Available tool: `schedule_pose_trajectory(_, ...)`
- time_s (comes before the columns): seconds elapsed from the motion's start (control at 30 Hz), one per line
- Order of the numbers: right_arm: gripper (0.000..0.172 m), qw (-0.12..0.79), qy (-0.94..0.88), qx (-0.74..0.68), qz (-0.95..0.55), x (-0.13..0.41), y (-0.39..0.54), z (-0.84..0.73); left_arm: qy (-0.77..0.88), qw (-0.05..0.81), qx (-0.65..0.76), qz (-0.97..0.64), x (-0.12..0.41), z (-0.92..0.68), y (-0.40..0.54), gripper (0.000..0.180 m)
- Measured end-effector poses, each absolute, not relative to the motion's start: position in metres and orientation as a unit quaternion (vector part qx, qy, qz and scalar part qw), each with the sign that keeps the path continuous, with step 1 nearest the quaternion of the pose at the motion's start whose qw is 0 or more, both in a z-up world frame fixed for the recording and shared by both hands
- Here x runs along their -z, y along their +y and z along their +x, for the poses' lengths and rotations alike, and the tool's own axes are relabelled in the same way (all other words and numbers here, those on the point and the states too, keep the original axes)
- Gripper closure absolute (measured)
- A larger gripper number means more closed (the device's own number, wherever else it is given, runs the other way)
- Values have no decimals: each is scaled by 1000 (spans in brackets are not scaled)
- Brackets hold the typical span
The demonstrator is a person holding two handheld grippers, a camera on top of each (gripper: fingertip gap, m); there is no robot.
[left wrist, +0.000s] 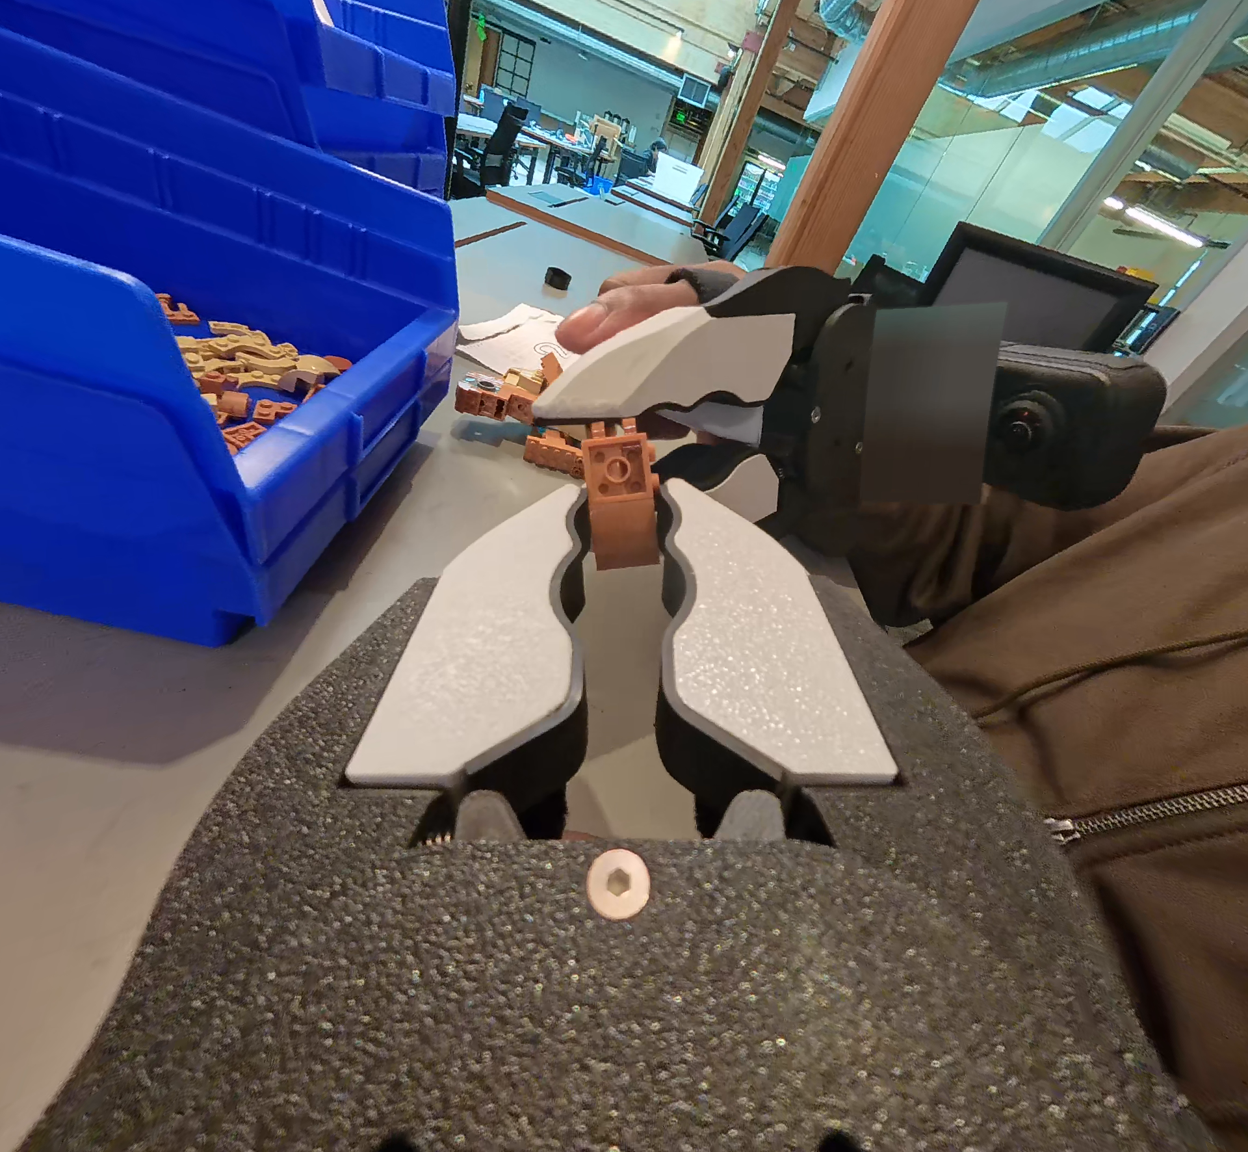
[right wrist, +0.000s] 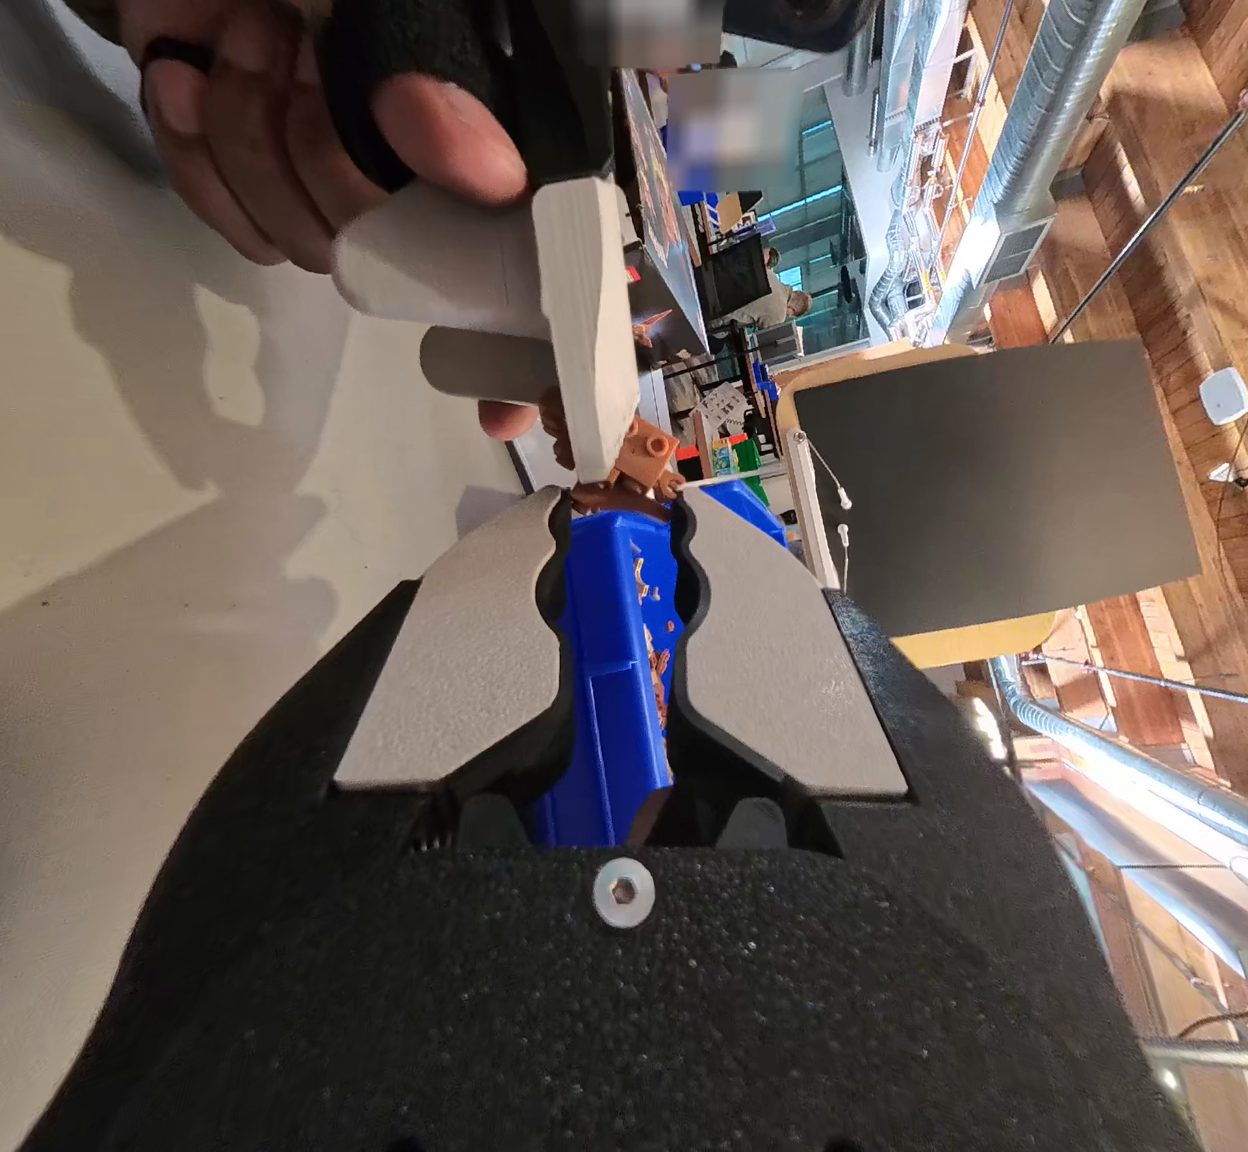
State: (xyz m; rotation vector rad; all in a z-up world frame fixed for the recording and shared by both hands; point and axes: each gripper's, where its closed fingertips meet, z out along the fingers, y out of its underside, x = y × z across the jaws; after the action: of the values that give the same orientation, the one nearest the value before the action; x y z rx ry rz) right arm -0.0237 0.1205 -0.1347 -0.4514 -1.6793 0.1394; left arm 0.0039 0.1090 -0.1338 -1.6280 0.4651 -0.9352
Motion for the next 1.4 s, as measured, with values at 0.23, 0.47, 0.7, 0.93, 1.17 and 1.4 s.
schedule_pose_trajectory(0.23, 144, 650, -713, -63, -255, 128, 128, -28, 177, 611, 367, -679, 125, -1, 115, 162)
schedule_pose_trajectory(0.47, 145, 667, -682, -54, -295, 122, 133, -31, 149, 656, 339, -657, 117, -5, 121, 162)
schedule_pose_trajectory(0.7, 144, 681, -649, -65, -331, 114, 133, -32, 131, 688, 330, -633, 107, -8, 120, 162)
schedule_pose_trajectory(0.93, 144, 689, -609, -88, -382, 107, 130, -33, 96, 711, 343, -606, 97, -11, 119, 162)
schedule_pose_trajectory(1.17, 145, 712, -605, -71, -349, 102, 128, -30, 74, 696, 395, -595, 92, -9, 117, 162)
schedule_pose_trajectory(1.4, 145, 758, -607, 42, -233, 94, 132, -18, -27, 655, 507, -559, 76, -43, 115, 162)
